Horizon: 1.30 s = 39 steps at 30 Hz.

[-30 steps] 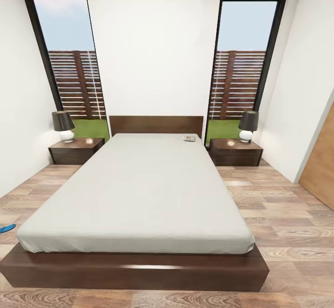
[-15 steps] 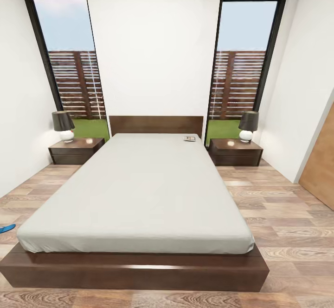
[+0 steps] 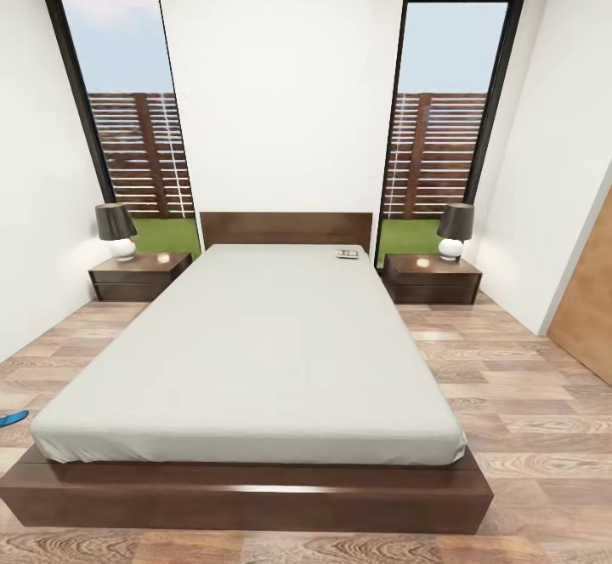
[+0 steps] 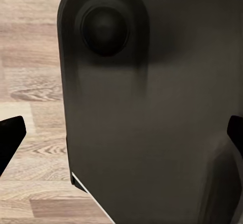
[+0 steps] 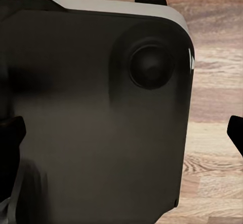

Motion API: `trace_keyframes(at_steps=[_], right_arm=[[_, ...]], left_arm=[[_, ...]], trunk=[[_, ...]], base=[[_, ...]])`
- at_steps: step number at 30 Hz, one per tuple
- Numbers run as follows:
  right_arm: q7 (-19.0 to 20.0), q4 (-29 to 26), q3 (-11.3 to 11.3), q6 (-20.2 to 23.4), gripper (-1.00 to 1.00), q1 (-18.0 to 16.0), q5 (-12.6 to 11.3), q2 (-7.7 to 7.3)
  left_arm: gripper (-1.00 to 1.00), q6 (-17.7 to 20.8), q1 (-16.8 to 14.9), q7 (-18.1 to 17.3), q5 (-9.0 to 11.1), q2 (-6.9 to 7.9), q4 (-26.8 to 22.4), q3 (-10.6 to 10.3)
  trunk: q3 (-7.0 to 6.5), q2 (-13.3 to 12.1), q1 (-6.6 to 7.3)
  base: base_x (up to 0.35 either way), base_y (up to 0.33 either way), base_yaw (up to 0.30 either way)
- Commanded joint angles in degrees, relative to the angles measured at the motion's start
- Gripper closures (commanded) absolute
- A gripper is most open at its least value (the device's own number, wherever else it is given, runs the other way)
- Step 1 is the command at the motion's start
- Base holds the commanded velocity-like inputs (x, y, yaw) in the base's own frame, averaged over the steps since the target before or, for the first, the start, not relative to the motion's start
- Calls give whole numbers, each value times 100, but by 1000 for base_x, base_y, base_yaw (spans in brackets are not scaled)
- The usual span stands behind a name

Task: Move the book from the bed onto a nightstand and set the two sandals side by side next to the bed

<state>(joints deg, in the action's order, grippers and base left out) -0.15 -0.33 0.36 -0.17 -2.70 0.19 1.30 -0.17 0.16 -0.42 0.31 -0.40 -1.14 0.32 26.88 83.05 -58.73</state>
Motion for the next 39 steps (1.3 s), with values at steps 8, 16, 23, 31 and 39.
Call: trace_keyframes(at_steps=[8,16,23,31,39], right_arm=[[-9,-46,-12,-8,-100,-2,-18,-18],[-11,-61,-18,-9,-100,-2,-33,-33],[-6,-63,-19,-10,-100,-2,-35,-41],[-3,-63,-19,-10,-100,-2,-30,-42],[-2,-63,-12,-10,-100,-2,-7,-42]], left_arm=[[-100,-8,2,-2,4,24,-9,3],[-100,-9,2,-2,4,36,-9,3],[-100,-9,2,-2,4,39,-9,3],[-100,-9,2,-2,4,39,-9,3],[-100,-9,2,-2,4,40,-9,3]], trunk=[[5,2,0],[5,2,0],[5,2,0],[5,2,0],[5,2,0]], base=[[0,0,0],[0,0,0],[0,0,0],[0,2,0],[0,53,0]])
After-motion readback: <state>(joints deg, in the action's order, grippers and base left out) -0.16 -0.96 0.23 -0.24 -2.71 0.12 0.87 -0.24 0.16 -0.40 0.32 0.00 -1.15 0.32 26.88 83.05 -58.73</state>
